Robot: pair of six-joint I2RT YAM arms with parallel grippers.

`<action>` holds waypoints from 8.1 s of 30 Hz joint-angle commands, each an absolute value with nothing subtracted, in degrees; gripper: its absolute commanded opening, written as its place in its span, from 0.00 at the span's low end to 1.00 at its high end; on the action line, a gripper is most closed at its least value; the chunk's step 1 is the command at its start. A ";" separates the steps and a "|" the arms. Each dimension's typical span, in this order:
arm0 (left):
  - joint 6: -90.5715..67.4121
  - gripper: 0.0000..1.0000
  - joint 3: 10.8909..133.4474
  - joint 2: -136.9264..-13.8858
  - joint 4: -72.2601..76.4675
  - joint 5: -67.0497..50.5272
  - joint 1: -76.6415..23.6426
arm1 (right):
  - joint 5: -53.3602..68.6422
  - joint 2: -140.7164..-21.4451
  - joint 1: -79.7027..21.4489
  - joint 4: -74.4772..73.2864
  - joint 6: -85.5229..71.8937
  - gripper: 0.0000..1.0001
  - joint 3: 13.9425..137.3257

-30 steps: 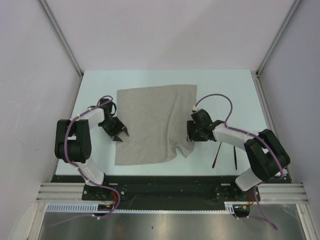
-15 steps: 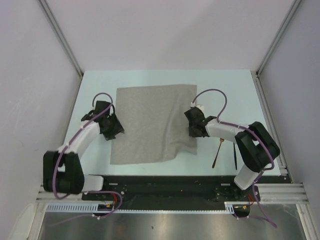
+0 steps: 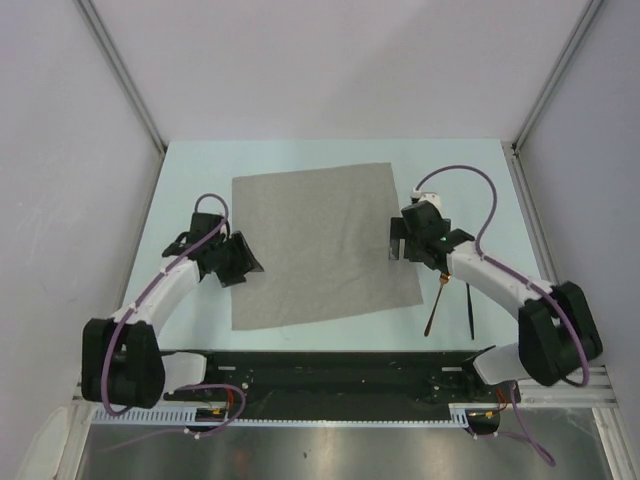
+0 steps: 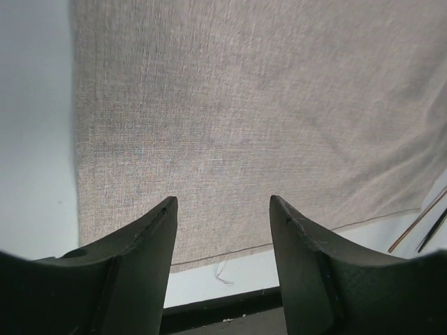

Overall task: Fold the napkin into a case and place the utensils inside
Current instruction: Flatten out the crumpled napkin at the center of the board, then pick up the flattened napkin from the center of the board, then fold and flatten the napkin at the center of the board.

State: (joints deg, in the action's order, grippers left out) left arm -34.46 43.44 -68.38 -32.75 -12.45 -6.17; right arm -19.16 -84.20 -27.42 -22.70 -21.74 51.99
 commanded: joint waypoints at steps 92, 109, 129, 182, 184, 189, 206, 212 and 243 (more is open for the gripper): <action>-68.12 0.69 33.75 -59.24 -56.18 12.04 -8.96 | -14.42 -63.99 -35.86 -28.13 -48.87 0.00 32.26; -73.21 0.38 26.46 -66.27 -47.30 14.24 -8.53 | -14.06 -60.29 -35.33 -29.44 -49.04 0.00 31.46; -43.79 0.00 55.52 -24.97 -39.38 7.92 -8.17 | 0.95 -41.67 -35.68 -35.15 -22.07 0.00 59.31; -34.20 0.00 68.75 -89.13 -31.01 -2.29 4.57 | 25.05 -100.91 -14.41 -24.87 -20.83 0.00 81.85; -32.97 0.00 63.93 -86.50 -32.43 -1.50 4.66 | 26.10 -97.14 -14.68 -25.14 -20.22 0.00 73.68; -29.71 0.00 57.05 -78.58 -39.63 5.87 4.57 | 27.16 -86.67 -15.29 -24.96 -18.90 0.00 60.31; -32.69 0.00 45.71 -76.91 -37.01 9.93 4.66 | 23.38 -85.51 -19.08 -18.81 -21.18 0.00 46.32; -33.75 0.00 44.21 -77.78 -35.33 9.93 4.66 | 21.53 -88.15 -18.54 -16.79 -22.15 0.00 45.79; -38.32 0.00 42.98 -80.15 -37.97 14.94 4.66 | 21.45 -89.38 -20.30 -15.12 -23.20 0.01 43.16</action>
